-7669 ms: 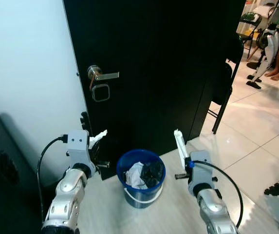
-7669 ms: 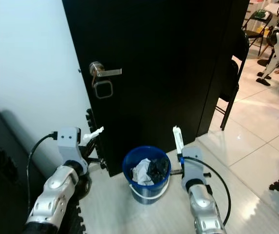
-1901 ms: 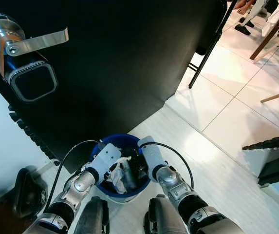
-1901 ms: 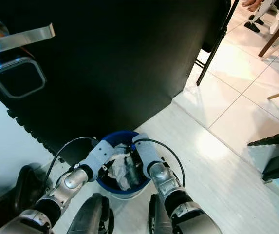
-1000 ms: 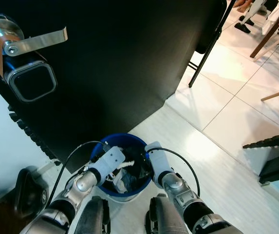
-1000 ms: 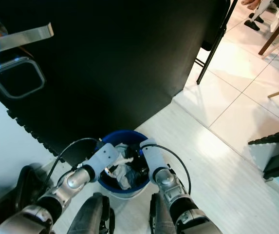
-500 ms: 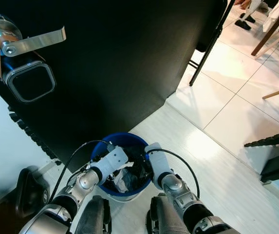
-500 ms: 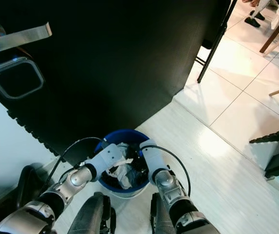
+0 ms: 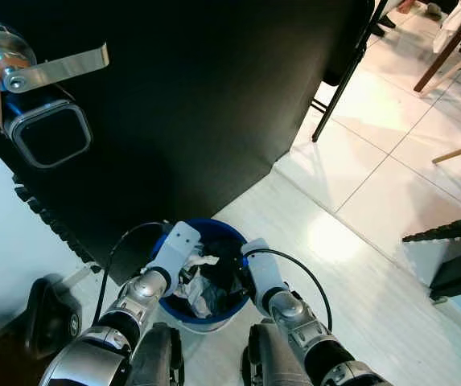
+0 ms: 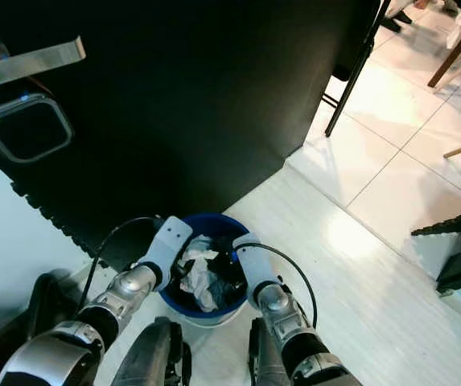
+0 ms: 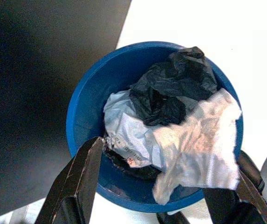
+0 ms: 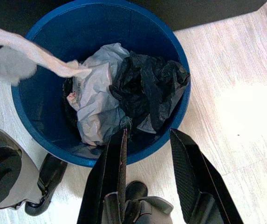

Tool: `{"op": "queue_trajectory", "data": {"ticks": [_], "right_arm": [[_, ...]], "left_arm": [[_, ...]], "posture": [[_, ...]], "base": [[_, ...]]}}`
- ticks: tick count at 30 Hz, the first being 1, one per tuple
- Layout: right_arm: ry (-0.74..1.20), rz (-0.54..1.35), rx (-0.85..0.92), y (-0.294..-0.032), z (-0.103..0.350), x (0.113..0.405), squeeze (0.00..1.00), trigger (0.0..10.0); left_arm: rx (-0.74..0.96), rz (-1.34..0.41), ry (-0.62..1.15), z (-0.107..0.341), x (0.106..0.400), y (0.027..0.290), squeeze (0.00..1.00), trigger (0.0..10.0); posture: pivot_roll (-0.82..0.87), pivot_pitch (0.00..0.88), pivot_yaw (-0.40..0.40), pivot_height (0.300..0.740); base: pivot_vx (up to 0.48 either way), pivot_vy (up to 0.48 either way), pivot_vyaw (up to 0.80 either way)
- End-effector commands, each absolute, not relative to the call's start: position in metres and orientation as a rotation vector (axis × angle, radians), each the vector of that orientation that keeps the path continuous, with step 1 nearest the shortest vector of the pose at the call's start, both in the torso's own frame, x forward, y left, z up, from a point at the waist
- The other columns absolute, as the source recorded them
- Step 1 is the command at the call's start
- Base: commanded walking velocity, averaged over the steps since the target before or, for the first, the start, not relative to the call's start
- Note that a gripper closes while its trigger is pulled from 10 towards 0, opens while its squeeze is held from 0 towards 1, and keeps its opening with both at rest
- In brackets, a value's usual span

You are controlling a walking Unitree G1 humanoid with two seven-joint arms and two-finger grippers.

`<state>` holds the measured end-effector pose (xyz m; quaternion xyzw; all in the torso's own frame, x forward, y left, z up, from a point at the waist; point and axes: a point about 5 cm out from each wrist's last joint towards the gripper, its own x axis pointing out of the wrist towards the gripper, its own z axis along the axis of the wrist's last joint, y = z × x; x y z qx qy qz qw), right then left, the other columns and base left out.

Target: Clean up the room

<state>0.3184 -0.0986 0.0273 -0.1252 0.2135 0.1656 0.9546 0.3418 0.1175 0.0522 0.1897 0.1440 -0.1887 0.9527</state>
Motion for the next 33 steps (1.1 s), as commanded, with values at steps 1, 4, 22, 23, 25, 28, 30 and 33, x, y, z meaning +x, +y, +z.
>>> {"op": "queue_trajectory", "data": {"ticks": [1,4,22,23,25,28,30,33], "right_arm": [[0.459,0.333,-0.248,-0.101,0.019,0.311,0.00,10.0],[0.460,0.335,-0.250,-0.101,0.019,0.311,0.00,10.0],[0.455,0.349,-0.274,-0.100,0.017,0.308,0.00,10.0],[0.456,0.345,-0.271,-0.100,0.017,0.308,0.00,10.0],[0.455,0.348,-0.274,-0.100,0.017,0.308,0.00,10.0],[0.453,0.349,-0.274,-0.099,0.017,0.307,0.00,10.0],[0.453,0.346,-0.270,-0.099,0.016,0.307,0.00,10.0],[0.453,0.342,-0.265,-0.099,0.016,0.306,0.00,10.0]], "left_arm": [[0.429,-0.439,0.347,0.039,0.332,0.114,0.00,10.0],[0.518,-0.454,0.335,0.039,0.332,0.113,0.00,10.0],[0.391,-0.298,0.471,0.045,0.344,0.119,0.00,10.0],[0.263,-0.280,0.512,0.042,0.342,0.119,0.00,10.0],[0.460,-0.313,0.446,0.045,0.344,0.120,0.00,10.0],[0.488,-0.374,0.425,0.045,0.342,0.115,0.00,10.0],[0.526,-0.391,0.399,0.047,0.343,0.113,0.00,10.0],[0.413,-0.372,0.420,0.047,0.343,0.113,0.00,10.0]], "posture": [[-0.09,0.357,-0.035,0.643],[-0.09,0.357,-0.034,0.643],[-0.09,0.361,-0.032,0.643],[-0.09,0.361,-0.032,0.643],[-0.09,0.366,-0.027,0.643],[-0.09,0.368,-0.024,0.643],[-0.09,0.362,-0.025,0.643],[-0.08,0.353,-0.017,0.643]], "base": [[0.000,0.000,0.00],[0.000,0.000,0.00],[0.000,0.000,0.00],[0.000,0.000,0.00],[0.000,0.000,0.00],[0.000,0.000,0.00],[0.000,0.000,0.00],[0.000,0.000,0.00]]}}
